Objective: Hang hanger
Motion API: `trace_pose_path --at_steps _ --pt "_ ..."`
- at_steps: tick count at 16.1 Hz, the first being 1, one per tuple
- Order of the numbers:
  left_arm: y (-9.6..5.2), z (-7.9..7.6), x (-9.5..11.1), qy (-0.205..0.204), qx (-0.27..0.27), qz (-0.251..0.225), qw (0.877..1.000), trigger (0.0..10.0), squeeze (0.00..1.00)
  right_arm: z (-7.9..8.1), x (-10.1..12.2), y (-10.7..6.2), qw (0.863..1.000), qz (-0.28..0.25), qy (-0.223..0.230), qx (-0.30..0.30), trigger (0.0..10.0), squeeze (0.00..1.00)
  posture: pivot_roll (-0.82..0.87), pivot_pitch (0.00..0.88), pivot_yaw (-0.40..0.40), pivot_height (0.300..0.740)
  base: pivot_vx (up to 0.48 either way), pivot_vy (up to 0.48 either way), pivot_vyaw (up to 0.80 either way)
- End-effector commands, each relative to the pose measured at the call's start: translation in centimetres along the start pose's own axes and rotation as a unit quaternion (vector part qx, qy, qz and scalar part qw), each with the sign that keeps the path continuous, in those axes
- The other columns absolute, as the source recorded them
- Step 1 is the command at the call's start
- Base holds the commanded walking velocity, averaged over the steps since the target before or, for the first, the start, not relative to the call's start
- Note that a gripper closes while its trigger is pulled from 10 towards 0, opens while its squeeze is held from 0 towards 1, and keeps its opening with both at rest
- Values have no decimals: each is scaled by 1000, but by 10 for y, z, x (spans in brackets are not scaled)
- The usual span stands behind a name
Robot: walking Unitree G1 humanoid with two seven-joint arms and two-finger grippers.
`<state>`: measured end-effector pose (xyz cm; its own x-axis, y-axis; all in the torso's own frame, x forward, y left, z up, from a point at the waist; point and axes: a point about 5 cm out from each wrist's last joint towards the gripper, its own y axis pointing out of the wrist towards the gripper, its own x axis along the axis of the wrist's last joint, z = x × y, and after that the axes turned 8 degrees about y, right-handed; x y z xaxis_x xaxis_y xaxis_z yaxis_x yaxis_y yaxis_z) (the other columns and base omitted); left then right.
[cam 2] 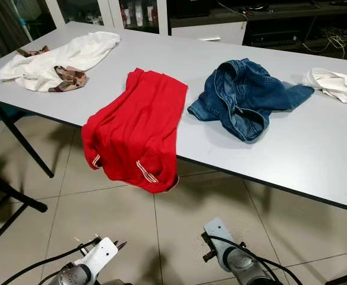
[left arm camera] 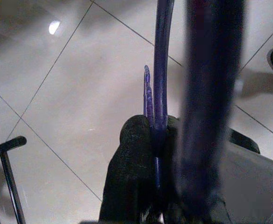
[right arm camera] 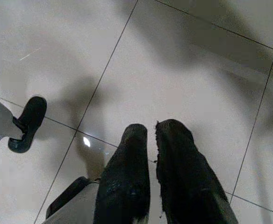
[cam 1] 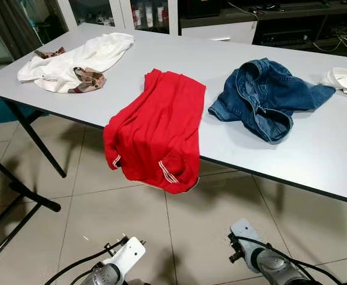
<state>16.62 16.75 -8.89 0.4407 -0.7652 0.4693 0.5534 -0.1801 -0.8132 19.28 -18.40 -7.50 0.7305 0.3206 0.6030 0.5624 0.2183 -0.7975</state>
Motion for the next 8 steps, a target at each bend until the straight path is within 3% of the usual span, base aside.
trace_pose_path --at_steps 1,2,3,8 --pt "-2 -2 -6 -6 1 12 1000 10000 0 -1 -4 -1 1000 5 6 -2 10000 1000 -108 0 70 736 0 0 0" --pt "-2 -3 -6 -6 1 12 1000 10000 0 -2 -4 -1 1000 6 5 -3 10000 1000 -108 0 70 736 0 0 0" --pt "-2 -4 -7 -6 0 13 1000 10000 0 -2 -5 -2 1000 8 6 -7 10000 0 -110 0 69 736 0 0 0" --pt "-1 -4 -6 -6 0 14 1000 10000 0 -4 -4 -2 1000 8 13 -7 10000 0 -112 0 70 736 0 0 0"
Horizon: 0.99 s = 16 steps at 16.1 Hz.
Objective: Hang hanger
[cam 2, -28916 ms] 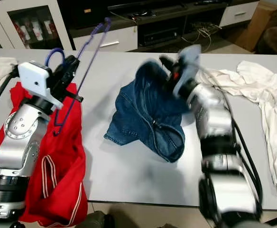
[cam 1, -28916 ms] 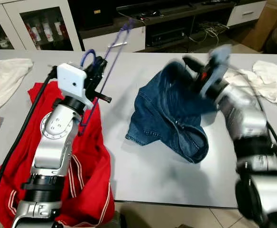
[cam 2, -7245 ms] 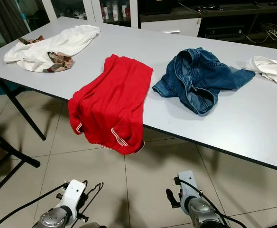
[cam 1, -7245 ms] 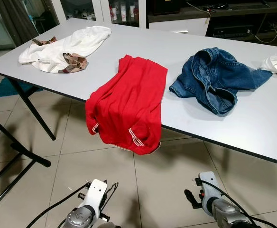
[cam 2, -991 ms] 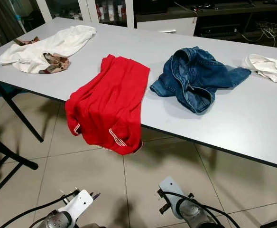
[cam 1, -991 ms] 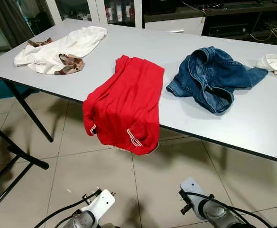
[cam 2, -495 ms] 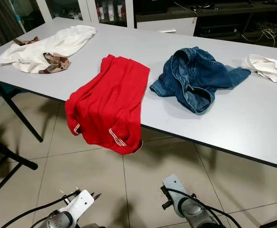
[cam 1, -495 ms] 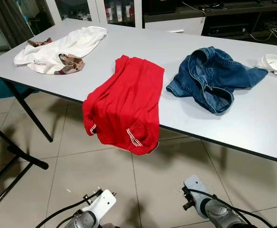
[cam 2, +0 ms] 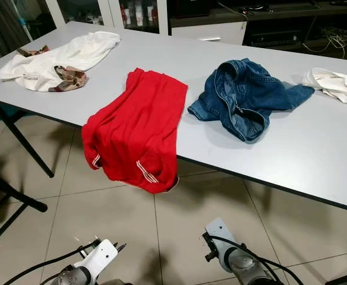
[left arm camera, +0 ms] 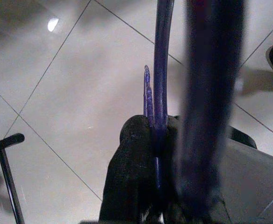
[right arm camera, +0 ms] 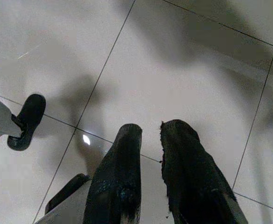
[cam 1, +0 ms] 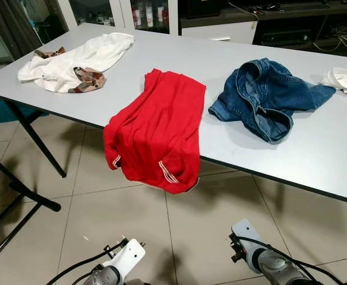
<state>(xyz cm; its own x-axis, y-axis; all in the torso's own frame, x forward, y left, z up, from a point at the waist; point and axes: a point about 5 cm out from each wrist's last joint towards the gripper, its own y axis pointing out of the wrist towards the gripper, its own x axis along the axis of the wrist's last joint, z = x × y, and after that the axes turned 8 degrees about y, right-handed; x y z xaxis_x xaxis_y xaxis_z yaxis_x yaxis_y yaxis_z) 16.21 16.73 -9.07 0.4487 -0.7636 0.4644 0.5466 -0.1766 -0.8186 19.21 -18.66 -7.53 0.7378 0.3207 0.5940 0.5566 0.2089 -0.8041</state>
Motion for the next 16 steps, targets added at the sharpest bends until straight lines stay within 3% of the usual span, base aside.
trace_pose_path --at_steps 1,6,16 --pt "0 1 -3 -3 3 9 1000 10000 0 -2 -2 -1 1000 2 11 -4 10000 0 -119 0 74 736 0 0 0" --pt "0 2 -1 9 1 9 1000 10000 0 -4 -3 -2 1000 -3 22 -12 10000 0 -136 0 88 736 0 0 0" --pt "1 9 0 -8 11 10 1000 10000 0 -7 -3 -3 999 -9 34 -17 10000 0 -136 0 86 736 0 0 0"
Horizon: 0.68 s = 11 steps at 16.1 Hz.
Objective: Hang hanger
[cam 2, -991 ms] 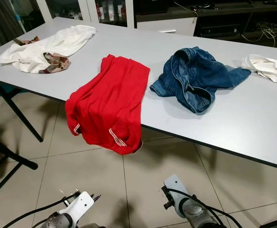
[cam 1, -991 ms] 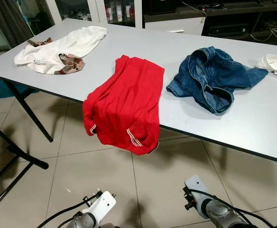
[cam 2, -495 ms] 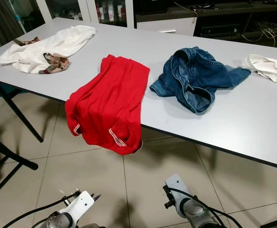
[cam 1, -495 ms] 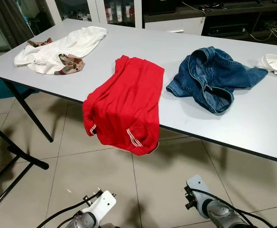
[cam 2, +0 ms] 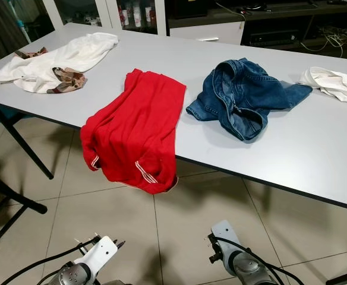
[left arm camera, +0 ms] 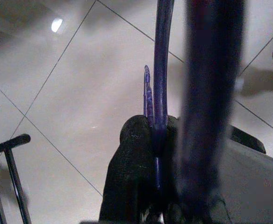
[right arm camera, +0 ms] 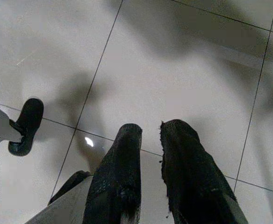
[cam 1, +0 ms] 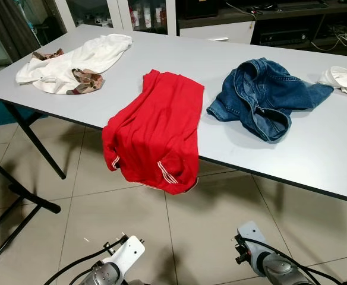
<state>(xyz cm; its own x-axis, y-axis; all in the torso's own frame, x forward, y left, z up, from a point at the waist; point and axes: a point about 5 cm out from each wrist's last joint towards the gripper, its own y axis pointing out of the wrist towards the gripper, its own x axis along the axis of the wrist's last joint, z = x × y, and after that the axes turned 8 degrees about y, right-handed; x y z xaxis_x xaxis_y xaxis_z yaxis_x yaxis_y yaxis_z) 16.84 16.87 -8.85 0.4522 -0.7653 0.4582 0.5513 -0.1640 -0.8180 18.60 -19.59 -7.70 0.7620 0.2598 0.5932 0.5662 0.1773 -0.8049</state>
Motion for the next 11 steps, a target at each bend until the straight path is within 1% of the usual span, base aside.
trace_pose_path --at_steps 1,5,6,10,11 --pt "-1 1 -5 -10 4 8 1000 10000 0 1 8 2 1000 -13 1 2 10000 0 -133 0 86 736 0 0 0" --pt "-5 -3 -15 -30 6 18 999 10000 0 6 1 2 1000 -6 -2 8 10000 0 -108 0 81 736 0 0 0" --pt "-5 -3 -17 -42 10 20 999 10000 0 7 1 2 1000 -5 -4 9 10000 0 -108 0 81 736 0 0 0" --pt "-5 -2 -14 -59 17 15 998 10000 0 7 8 3 1000 -19 -7 7 10000 0 -96 0 76 736 0 0 0" --pt "-5 -1 -14 -61 18 14 998 10000 0 7 9 4 1000 -19 -9 5 10000 0 -90 0 85 736 0 0 0"
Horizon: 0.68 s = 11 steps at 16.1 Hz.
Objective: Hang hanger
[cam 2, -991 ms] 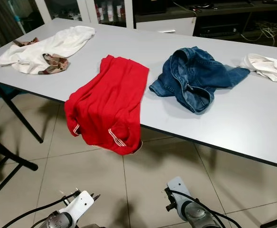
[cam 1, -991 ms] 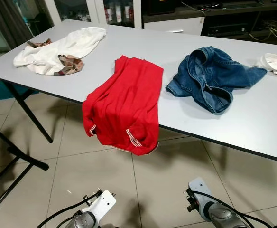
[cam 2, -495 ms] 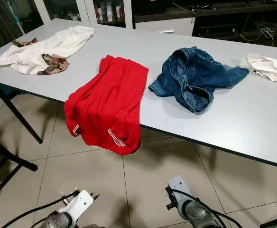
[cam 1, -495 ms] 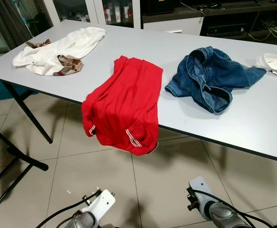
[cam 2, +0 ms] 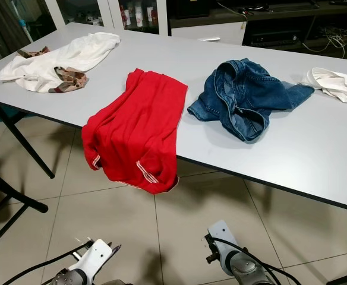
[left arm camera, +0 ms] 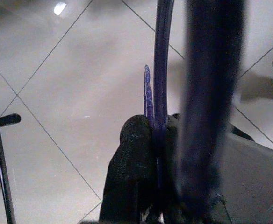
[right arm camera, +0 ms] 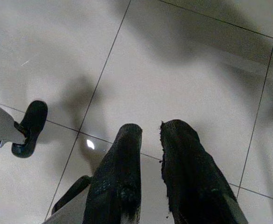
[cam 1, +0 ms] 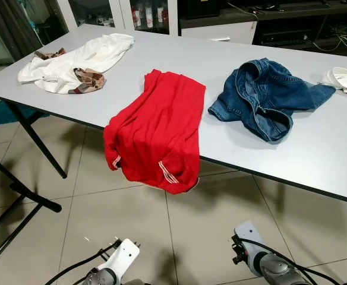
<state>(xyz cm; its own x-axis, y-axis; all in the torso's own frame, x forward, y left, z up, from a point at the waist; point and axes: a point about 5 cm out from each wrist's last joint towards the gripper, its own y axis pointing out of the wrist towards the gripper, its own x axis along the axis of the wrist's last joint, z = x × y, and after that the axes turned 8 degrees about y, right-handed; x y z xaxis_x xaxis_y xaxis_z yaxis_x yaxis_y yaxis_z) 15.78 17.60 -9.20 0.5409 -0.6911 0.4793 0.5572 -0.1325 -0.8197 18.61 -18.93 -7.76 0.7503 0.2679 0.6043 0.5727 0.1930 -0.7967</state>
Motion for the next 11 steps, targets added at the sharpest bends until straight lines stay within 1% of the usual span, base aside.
trace_pose_path --at_steps 1,4,6,7,8,11 --pt "0 4 -1 -4 6 2 1000 10000 0 1 9 2 1000 -12 -3 -4 10000 0 -90 0 89 736 0 0 0" --pt "0 11 -1 0 12 4 1000 10000 0 3 14 4 1000 -21 1 -4 10000 0 -92 0 89 736 0 0 0" --pt "1 13 2 1 13 0 1000 10000 0 -1 15 4 1000 -22 4 -12 10000 0 -96 0 92 736 0 0 0" --pt "1 12 4 3 13 -2 1000 10000 0 -5 15 2 999 -23 12 -23 10000 0 -97 0 93 736 0 0 0" --pt "1 12 5 3 13 -3 1000 10000 0 -6 15 2 999 -24 16 -25 10000 0 -95 0 91 736 0 0 0" --pt "1 13 5 -1 18 -2 1000 10000 0 -4 9 2 1000 -16 14 -22 10000 0 -81 0 81 736 0 0 0"
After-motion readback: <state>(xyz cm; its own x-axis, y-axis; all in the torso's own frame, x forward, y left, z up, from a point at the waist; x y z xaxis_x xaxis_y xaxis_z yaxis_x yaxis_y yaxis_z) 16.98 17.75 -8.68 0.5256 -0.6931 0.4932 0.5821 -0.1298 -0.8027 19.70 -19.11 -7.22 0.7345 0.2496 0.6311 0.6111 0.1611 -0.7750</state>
